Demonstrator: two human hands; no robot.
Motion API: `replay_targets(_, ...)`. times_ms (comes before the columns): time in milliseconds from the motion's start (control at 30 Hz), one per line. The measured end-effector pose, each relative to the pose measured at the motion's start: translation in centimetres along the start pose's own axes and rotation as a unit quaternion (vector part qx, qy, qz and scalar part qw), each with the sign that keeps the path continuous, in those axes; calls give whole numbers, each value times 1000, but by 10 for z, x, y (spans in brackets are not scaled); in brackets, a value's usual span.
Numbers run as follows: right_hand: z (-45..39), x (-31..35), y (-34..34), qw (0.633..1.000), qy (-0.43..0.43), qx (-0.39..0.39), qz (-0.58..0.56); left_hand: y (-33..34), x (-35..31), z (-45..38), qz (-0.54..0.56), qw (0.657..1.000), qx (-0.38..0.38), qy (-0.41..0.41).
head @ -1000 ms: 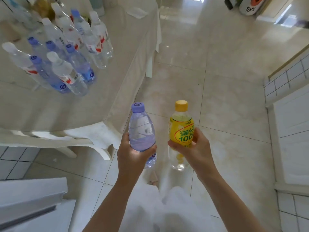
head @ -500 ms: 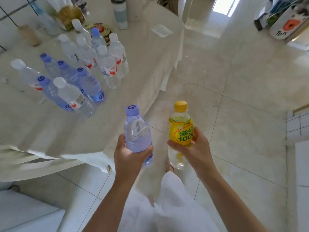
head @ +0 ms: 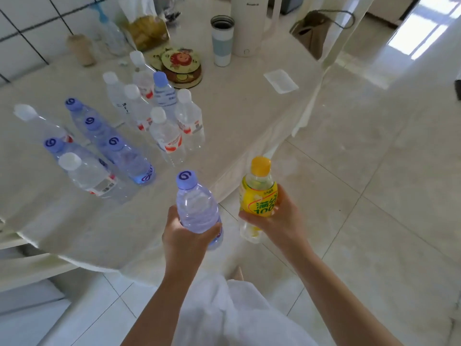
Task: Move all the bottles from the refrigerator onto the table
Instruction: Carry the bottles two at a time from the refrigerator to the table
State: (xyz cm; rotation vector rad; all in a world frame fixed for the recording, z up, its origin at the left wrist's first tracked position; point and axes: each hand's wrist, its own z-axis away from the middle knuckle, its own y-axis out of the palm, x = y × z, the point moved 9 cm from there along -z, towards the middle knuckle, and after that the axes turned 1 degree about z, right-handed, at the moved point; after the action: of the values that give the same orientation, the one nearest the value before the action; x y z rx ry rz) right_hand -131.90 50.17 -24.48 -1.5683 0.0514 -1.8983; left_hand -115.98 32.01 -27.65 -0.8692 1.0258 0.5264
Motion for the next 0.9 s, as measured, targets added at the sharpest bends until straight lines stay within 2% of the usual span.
replay_targets(167,-57,18,15,998,-30,41,26,4,-11,-36,-31,999,-40,14)
replay_targets(333,-112,31,41,996,-55,60,37,10,-8,-81,-5,998,-63,-20)
replay_targets(433,-138,40,60,993,-72,71,55,9,-15,-101,-41,996,-85,-4)
replay_targets(900,-215,63,113,966,-151,180,110,27,-5,-143,-74,981,-165,-64)
